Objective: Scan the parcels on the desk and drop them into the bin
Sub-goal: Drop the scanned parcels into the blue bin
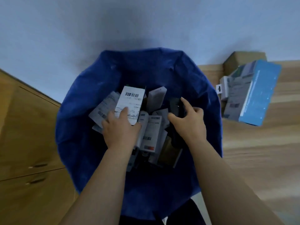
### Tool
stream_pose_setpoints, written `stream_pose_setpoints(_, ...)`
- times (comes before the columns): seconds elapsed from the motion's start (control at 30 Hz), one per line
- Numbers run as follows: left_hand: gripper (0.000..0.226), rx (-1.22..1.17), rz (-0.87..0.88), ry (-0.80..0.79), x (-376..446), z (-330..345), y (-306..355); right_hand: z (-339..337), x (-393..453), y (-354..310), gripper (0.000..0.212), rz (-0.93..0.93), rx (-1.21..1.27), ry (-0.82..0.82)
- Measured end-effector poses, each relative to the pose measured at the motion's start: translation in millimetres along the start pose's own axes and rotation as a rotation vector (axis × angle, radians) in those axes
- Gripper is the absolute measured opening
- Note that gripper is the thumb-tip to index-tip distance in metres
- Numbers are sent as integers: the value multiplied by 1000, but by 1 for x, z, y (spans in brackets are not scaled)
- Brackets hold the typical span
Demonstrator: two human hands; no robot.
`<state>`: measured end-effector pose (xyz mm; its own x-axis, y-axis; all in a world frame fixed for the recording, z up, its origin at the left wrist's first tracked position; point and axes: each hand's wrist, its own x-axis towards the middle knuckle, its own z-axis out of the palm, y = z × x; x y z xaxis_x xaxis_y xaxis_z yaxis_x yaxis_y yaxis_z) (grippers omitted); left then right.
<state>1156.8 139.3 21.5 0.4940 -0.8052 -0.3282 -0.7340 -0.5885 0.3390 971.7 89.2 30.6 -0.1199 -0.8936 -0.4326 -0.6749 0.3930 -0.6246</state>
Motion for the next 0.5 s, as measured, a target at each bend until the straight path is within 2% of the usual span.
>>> stream_pose_setpoints(0.27, 69, 16, 96, -90, 35, 50, -12, 60, 19, 24, 77, 132, -51, -78)
stream_pose_setpoints(0.5, 74, 103, 65, -223, 51, 88, -22, 87, 31, 33, 78, 178, -38, -121)
